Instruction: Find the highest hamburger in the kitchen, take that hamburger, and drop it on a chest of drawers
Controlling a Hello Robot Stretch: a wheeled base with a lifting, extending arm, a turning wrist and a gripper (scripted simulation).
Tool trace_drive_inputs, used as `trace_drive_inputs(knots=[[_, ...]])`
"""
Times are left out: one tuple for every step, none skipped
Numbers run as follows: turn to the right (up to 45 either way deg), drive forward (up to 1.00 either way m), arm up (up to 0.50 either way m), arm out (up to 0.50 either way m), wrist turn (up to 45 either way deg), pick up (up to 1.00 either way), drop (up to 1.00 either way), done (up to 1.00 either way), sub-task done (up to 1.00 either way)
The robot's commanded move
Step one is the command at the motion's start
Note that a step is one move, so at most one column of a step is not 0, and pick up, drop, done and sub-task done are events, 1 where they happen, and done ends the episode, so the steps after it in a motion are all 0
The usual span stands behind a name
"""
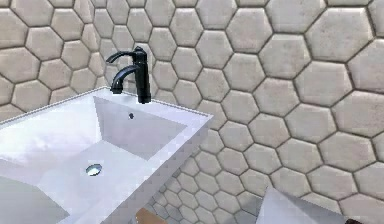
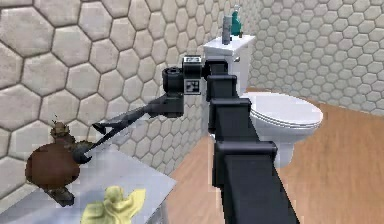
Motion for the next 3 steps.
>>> trace_drive_inputs(knots=[[0.0,0.0,-0.3,0.0,0.0,0.0,0.0,0.0,0.0],[0.0,0.0,0.0,0.0,0.0,0.0,1.0,0.0,0.0],[0.0,0.0,0.0,-0.1,0.0,0.0,0.0,0.0,0.0]])
